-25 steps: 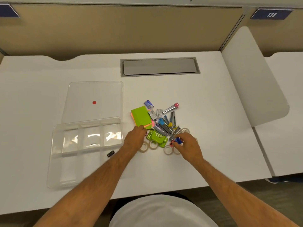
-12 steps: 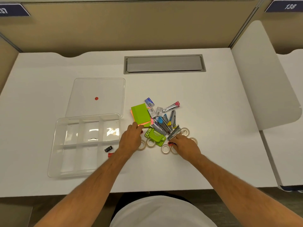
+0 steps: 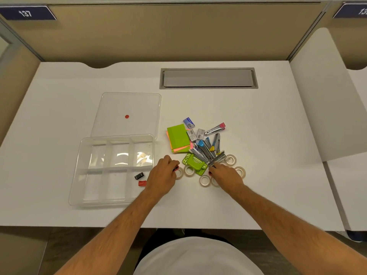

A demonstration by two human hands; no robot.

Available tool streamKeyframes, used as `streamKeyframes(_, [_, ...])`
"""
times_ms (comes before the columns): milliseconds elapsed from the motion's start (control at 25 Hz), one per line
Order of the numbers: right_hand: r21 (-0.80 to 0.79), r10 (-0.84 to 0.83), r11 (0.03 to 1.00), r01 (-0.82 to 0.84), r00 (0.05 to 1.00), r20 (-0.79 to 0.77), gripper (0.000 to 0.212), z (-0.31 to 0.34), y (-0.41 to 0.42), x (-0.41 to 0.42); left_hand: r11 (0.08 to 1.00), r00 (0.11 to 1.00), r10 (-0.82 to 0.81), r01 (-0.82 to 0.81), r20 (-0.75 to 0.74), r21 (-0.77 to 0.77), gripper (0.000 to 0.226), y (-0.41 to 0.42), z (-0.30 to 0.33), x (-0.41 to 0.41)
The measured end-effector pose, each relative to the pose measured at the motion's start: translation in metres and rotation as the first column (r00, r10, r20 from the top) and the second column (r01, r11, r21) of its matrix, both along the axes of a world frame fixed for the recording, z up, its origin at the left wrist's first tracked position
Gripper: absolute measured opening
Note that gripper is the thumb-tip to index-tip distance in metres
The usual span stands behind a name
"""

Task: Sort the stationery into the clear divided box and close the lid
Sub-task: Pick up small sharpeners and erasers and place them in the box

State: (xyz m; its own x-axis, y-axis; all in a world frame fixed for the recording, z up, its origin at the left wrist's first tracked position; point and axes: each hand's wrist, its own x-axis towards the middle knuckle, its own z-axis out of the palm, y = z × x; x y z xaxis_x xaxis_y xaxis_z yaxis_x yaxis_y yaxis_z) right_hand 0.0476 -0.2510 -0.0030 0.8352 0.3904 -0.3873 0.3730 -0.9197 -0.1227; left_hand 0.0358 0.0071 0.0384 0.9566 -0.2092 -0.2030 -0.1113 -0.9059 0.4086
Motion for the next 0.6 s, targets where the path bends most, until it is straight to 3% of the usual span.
streamKeyframes(360, [0.099,-0.254,0.959,0.265,0.96,-0.115,0.026,0.01,0.016,0.003,0.994,0.999,-0.03,0.033,0.033,-0.101,0.034,0.032,0.008,-0.004])
streamKeyframes(480, [0.069,-0.279,0.955,0.288,0.953,-0.116,0.02,0.014,0.021,0.0,0.991,0.997,-0.059,0.064,0.046,-0.115,0.035,0.047,0.009,-0.006])
streamKeyframes(600, [0.143,-0.372,0.914,0.381,0.924,-0.084,0.015,0.023,0.028,-0.005,0.987,0.995,-0.075,0.083,0.063,-0.138,0.034,0.06,0.011,-0.008])
